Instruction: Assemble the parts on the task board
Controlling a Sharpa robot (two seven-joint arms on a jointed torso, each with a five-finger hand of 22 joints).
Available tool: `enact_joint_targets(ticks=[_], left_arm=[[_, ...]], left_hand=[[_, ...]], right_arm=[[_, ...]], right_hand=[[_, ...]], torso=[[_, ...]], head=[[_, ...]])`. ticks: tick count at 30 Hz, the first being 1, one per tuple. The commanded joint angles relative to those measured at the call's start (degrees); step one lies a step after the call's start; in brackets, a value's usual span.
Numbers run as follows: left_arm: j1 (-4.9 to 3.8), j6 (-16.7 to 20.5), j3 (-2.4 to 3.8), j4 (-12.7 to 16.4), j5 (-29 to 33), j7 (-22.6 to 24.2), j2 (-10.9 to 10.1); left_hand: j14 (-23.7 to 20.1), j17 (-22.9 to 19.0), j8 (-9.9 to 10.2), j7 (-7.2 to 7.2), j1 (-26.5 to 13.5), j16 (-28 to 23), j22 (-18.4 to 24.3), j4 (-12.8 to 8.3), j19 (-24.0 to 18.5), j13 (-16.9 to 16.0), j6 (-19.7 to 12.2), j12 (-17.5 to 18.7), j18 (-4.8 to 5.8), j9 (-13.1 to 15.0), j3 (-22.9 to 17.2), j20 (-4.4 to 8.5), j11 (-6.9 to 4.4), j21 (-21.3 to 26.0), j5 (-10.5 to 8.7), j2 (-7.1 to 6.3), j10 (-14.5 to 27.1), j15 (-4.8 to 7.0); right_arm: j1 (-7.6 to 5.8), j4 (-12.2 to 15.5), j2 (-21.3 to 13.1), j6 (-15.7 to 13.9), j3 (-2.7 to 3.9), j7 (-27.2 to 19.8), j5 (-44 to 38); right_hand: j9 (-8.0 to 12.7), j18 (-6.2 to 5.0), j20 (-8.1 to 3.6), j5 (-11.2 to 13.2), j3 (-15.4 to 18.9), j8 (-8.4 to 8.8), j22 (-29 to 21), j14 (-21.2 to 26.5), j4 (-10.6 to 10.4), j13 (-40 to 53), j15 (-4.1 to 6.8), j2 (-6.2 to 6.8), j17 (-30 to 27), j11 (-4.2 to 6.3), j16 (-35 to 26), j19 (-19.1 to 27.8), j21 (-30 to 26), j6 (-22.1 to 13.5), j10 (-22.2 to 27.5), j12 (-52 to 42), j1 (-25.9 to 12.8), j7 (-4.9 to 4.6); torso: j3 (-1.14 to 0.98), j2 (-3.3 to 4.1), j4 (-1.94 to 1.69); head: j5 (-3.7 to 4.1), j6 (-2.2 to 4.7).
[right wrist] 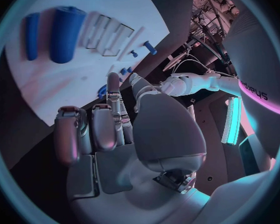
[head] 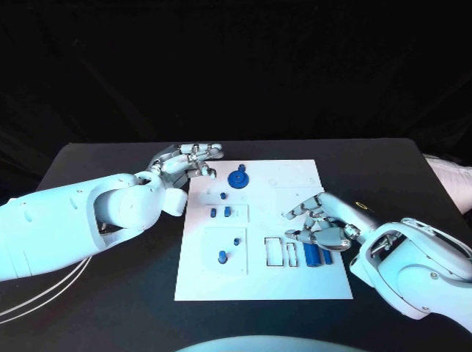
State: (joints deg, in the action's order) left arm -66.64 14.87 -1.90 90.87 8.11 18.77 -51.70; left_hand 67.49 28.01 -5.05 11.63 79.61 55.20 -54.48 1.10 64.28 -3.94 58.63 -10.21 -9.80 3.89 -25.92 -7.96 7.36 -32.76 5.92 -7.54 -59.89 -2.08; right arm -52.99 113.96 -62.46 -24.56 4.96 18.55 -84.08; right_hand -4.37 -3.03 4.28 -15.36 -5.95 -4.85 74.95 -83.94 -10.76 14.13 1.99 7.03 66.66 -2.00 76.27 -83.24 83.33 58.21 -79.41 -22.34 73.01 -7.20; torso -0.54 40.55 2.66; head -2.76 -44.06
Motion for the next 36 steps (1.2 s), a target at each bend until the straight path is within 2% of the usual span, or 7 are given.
enact_joint_targets(ticks=[1,2,4,5,9,19,36], left_arm=[[0.09,-1.28,0.03,0.21,-0.24,0.20,0.04],[0.13,-1.30,0.03,0.21,-0.24,0.20,0.04],[0.24,-1.34,0.03,0.20,-0.24,0.20,0.05],[0.30,-1.36,0.03,0.19,-0.24,0.20,0.04],[0.52,-1.47,0.03,0.17,-0.24,0.17,0.02],[0.76,-1.57,0.03,0.13,-0.25,0.15,-0.15],[0.82,-1.69,0.04,0.20,-0.25,0.13,-0.16]], left_hand=[[-0.39,-0.31,-0.24,-0.10,-0.28,0.16,0.17,-0.12,0.31,0.07,-0.40,-0.61,-0.67,-0.03,0.38,-0.01,0.13,0.43,0.34,0.33,0.54,-0.21],[-0.39,-0.31,-0.24,-0.10,-0.28,0.16,0.17,-0.12,0.31,0.07,-0.40,-0.61,-0.67,-0.03,0.38,-0.01,0.13,0.43,0.34,0.33,0.54,-0.21],[-0.39,-0.31,-0.24,-0.10,-0.28,0.16,0.17,-0.12,0.31,0.07,-0.40,-0.61,-0.67,-0.03,0.38,-0.01,0.13,0.43,0.34,0.33,0.54,-0.21],[-0.39,-0.31,-0.24,-0.10,-0.28,0.16,0.17,-0.12,0.31,0.07,-0.40,-0.61,-0.67,-0.03,0.38,-0.01,0.13,0.43,0.34,0.33,0.54,-0.21],[-0.39,-0.31,-0.24,-0.10,-0.28,0.16,0.17,-0.12,0.31,0.07,-0.40,-0.61,-0.67,-0.03,0.38,-0.01,0.13,0.43,0.34,0.33,0.54,-0.21],[-0.39,-0.31,-0.24,-0.10,-0.28,0.16,0.17,-0.12,0.31,0.07,-0.40,-0.61,-0.67,-0.03,0.38,-0.01,0.13,0.43,0.34,0.33,0.54,-0.21],[-0.39,-0.31,-0.24,-0.10,-0.28,0.16,0.17,-0.12,0.31,0.07,-0.40,-0.61,-0.67,-0.03,0.38,-0.01,0.13,0.43,0.34,0.33,0.54,-0.21]], right_arm=[[0.35,0.80,-1.70,3.99,-0.03,8.12,1.72],[0.47,0.97,-2.20,4.31,-0.04,8.97,1.21],[0.82,1.39,-3.10,4.97,-0.06,10.80,0.17],[1.02,1.58,-3.41,5.22,-0.07,11.58,-0.23],[1.96,2.19,-4.05,6.28,-0.09,14.40,-2.41],[2.94,2.35,-3.60,8.73,-0.10,17.88,-6.97],[4.58,-0.30,0.16,10.63,-0.10,18.63,-8.27]], right_hand=[[-0.38,0.75,-0.54,-1.71,2.24,-1.28,6.35,-2.84,-2.74,8.38,0.47,-0.14,1.53,0.47,1.24,-0.91,1.13,0.55,-0.56,-7.33,-1.22,0.60],[-0.51,0.83,-0.60,-1.84,2.67,-1.67,6.70,-2.91,-3.44,12.22,0.53,-0.45,2.03,0.51,1.58,-1.12,1.36,0.85,-0.90,-10.75,-1.56,0.70],[-0.93,1.06,-0.72,-2.54,5.21,-3.27,7.44,-2.93,-5.69,25.96,1.31,-1.17,3.26,0.69,2.57,-1.45,1.88,0.64,0.89,-22.13,-0.52,0.89],[-1.15,1.06,-0.84,-2.41,5.86,-3.90,7.67,-2.97,-5.80,29.76,0.92,-1.70,3.62,0.74,2.81,-1.58,2.02,1.11,0.35,-25.49,-1.10,1.02],[-2.10,1.17,-0.85,-2.55,8.97,-6.11,8.25,-3.06,-5.76,41.73,0.96,-3.13,4.71,0.95,3.60,-1.86,2.38,1.25,0.22,-35.08,-1.28,1.33],[-3.69,1.40,-0.98,-2.53,12.29,-8.43,9.16,-3.27,-5.94,47.15,1.15,-4.15,6.32,1.23,4.63,-2.44,2.95,1.67,0.15,-38.64,-2.96,1.79],[-4.62,1.41,-1.07,-2.56,13.17,-9.39,9.23,-3.26,-5.81,47.98,1.27,-4.63,6.48,1.40,4.74,-2.45,2.97,1.79,0.41,-38.67,-2.56,2.00]], torso=[[0.00,-0.17,0.60],[0.00,-0.19,0.65],[0.00,-0.26,0.72],[-0.02,-0.29,0.75],[-0.04,-0.34,0.66],[0.03,-0.29,0.72],[0.01,-0.23,0.68]], head=[[0.78,0.12],[0.83,0.15],[0.94,0.17],[0.99,0.16],[1.27,0.20],[1.30,0.30],[1.04,0.00]])
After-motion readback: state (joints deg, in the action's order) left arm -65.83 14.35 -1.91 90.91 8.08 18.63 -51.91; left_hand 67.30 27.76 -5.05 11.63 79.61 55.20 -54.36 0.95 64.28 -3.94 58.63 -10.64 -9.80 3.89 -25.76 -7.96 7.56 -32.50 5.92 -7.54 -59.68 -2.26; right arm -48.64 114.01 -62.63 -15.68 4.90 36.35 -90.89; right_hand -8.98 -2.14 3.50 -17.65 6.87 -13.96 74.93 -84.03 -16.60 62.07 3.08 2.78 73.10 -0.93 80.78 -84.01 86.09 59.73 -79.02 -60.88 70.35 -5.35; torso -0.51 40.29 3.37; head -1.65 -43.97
